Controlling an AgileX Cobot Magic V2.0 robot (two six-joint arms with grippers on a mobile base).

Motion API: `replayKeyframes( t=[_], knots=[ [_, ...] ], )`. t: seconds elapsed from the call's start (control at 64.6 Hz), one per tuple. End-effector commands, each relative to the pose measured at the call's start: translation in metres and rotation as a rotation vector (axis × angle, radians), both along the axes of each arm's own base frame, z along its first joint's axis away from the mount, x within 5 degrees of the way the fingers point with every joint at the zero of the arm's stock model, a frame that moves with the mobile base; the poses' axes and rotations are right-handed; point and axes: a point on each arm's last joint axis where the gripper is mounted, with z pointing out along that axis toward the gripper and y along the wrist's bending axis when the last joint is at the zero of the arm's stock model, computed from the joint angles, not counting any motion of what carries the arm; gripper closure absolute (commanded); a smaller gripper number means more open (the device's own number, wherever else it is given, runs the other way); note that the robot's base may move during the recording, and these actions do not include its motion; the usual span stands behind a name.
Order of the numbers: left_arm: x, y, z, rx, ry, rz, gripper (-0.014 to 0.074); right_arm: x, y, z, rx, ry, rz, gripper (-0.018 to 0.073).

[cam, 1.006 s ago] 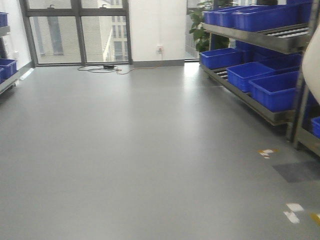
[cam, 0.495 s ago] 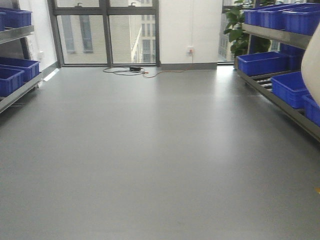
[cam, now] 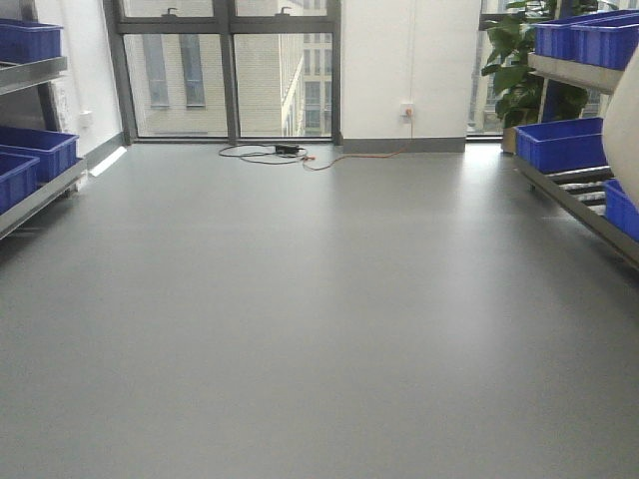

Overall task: Move white bin to right shelf second layer
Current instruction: 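Turn the base toward the roller shelf with blue crates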

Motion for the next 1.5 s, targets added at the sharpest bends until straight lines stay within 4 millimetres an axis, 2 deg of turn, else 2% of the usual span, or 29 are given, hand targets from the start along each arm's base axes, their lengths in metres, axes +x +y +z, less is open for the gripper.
replayKeyframes(
  t=[0.0,1.486],
  knots=[
    [-0.0006,0.0008,-0.0012,-0.012,-0.074,0.014,0.0512,0.0035,0.0006,0.0153,0.010,-0.109,0.002,0.0505],
    [-0.0005,-0.0003,-0.0012,-0.012,-0.074,-0.007,0.0512,0.0038,0.0007,0.0149,0.011,-0.105,0.002,0.0505]
  ],
)
